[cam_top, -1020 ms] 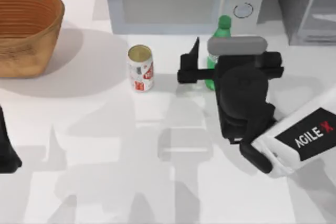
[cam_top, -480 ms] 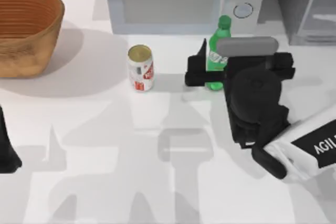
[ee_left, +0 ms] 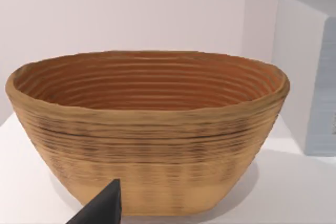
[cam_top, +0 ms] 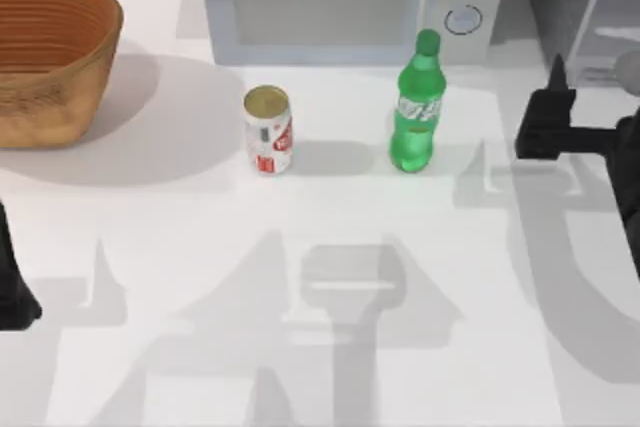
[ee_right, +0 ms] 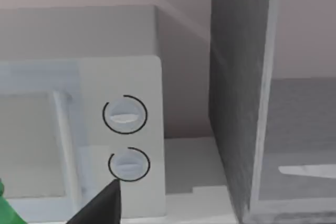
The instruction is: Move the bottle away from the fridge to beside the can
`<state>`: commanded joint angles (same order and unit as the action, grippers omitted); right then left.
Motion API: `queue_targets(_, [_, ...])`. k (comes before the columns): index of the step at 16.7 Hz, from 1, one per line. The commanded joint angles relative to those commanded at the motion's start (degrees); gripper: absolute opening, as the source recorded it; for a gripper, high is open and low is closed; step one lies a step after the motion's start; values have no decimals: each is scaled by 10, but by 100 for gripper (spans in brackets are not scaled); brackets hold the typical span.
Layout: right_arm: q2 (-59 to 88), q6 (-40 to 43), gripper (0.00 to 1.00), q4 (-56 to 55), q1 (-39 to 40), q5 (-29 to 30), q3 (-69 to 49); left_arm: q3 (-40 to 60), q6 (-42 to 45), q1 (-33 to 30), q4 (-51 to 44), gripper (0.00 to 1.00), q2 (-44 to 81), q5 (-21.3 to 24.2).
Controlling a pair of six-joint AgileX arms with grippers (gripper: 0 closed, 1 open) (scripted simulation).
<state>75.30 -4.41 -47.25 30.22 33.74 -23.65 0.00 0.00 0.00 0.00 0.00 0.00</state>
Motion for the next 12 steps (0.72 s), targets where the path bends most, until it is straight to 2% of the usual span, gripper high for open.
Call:
queue_targets(4, [-261,4,100,137,-91,-70,97,0,0,0,0,100,0,0])
queue_targets(8, [-506,16,100,279,-184,-169,173,0,0,0,0,100,0,0])
queue_targets(12, [-675,32,100,400,-260,-271,219,0,0,0,0,100,0,0])
